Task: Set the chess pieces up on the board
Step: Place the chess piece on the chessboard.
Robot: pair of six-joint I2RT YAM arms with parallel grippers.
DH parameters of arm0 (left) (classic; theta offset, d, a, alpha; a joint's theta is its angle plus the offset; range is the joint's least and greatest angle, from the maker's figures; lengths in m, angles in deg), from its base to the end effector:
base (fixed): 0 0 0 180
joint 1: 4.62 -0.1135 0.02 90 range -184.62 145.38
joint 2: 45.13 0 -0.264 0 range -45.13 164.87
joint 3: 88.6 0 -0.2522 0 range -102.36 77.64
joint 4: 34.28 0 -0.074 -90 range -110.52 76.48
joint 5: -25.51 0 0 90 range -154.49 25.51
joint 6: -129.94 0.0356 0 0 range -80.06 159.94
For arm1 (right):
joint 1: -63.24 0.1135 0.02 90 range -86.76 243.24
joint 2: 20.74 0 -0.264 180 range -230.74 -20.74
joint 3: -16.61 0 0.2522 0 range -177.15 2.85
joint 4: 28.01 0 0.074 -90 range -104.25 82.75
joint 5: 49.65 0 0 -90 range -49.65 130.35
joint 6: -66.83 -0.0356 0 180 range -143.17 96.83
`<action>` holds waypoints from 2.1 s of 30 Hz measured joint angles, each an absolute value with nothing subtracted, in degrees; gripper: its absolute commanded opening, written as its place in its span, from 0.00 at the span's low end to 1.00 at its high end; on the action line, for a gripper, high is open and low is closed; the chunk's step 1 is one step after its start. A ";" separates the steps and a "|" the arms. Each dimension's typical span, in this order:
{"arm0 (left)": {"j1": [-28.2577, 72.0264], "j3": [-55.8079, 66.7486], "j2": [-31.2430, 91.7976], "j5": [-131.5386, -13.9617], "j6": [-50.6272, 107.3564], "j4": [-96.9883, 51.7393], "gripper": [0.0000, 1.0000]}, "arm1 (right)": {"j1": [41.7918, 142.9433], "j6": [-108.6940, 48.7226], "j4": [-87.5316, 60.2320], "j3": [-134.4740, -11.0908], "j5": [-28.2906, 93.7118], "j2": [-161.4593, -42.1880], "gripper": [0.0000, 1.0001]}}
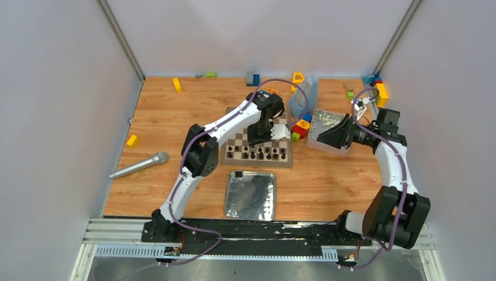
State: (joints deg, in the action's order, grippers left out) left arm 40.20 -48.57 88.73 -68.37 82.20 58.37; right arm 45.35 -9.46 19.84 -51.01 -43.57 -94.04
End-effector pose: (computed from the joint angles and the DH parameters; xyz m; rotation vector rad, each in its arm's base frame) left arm 0.3248 -0.3262 0.2214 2.1246 2.2312 -0.1064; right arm 0.2405 -0.0404 0.2789 -0.4645 1.8075 1.3876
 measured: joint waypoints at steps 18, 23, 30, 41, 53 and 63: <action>40.31 -48.60 90.99 -68.22 82.18 57.87 0.09 | 44.67 -6.79 23.12 -51.01 -44.29 -94.81 0.50; 40.36 -48.60 91.18 -68.24 82.18 57.85 0.12 | 44.65 -6.26 23.40 -51.04 -44.62 -95.33 0.50; 40.40 -48.60 91.49 -68.17 82.18 57.69 0.16 | 44.41 -5.63 24.43 -51.08 -44.86 -95.48 0.50; 40.42 -48.60 91.60 -67.32 82.03 56.91 0.33 | 44.30 -4.63 25.83 -51.08 -45.29 -95.66 0.50; 40.42 -48.60 91.60 -67.45 82.03 56.34 0.27 | 44.28 -3.93 26.38 -51.12 -45.45 -96.34 0.49; 40.42 -48.57 91.60 -69.05 81.77 56.34 0.18 | 43.97 -3.51 26.44 -51.19 -45.49 -96.42 0.49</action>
State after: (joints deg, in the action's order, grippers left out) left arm 40.42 -48.57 91.60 -69.05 81.77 56.34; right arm 43.97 -3.51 26.44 -51.19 -45.49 -96.42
